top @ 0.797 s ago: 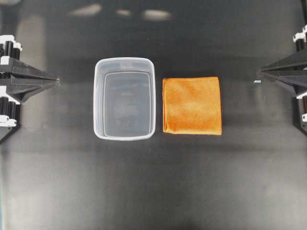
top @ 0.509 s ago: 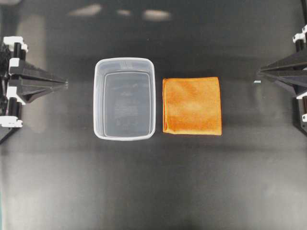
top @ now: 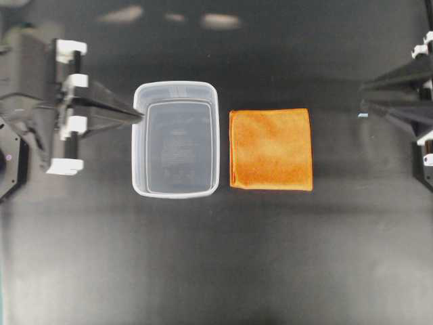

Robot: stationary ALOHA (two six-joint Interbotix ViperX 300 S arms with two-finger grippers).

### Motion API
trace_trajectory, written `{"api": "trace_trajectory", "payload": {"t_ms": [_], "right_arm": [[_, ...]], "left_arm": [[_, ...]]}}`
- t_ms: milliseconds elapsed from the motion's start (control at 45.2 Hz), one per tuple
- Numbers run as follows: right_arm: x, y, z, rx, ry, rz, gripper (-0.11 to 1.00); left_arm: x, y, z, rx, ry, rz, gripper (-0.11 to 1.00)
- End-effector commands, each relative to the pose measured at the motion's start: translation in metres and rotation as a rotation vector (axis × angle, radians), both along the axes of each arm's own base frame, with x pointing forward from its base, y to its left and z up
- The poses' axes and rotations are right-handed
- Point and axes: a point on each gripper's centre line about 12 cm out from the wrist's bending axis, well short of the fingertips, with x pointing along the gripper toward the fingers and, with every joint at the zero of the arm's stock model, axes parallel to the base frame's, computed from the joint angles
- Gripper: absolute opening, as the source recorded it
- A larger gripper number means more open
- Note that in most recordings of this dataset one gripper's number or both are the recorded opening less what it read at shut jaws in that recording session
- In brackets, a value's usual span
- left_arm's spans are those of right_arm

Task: Place the orange towel into the container with the left arm.
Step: 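Move the left gripper over the orange towel and lower it open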

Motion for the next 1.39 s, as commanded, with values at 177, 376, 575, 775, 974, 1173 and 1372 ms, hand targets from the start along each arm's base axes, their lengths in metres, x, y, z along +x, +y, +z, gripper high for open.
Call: {"api": "trace_trajectory", "payload": {"t_ms": [177,376,575,775,974,1173,1372], "right_arm": [[-0.001,-0.001,0.000,0.040,0.031,-0.003,0.81],[-0.004,0.000,0.004,0.036,0.012,-0.002,0.77],[-0.009,0.000,0.009,0.033,-0.014,-0.002,0.78],[-0.011,0.000,0.010,0.033,-0.023,-0.002,0.77],[-0.014,0.000,0.014,0.029,-0.041,0.000,0.77],[-0.023,0.001,0.021,0.028,-0.083,0.001,0.77],[-0.028,0.001,0.024,0.034,-0.084,0.000,0.77]], "left_arm": [[0.036,0.000,0.004,0.003,0.077,0.001,0.01],[0.073,0.008,-0.002,0.003,0.208,0.026,0.05],[0.120,0.010,-0.013,0.007,0.368,0.030,0.50],[0.174,0.011,-0.039,0.024,0.484,0.019,0.90],[0.215,0.012,-0.084,0.062,0.549,-0.013,0.89],[0.243,0.013,-0.121,0.101,0.557,-0.047,0.89],[0.258,0.012,-0.172,0.124,0.636,-0.079,0.89]]}}
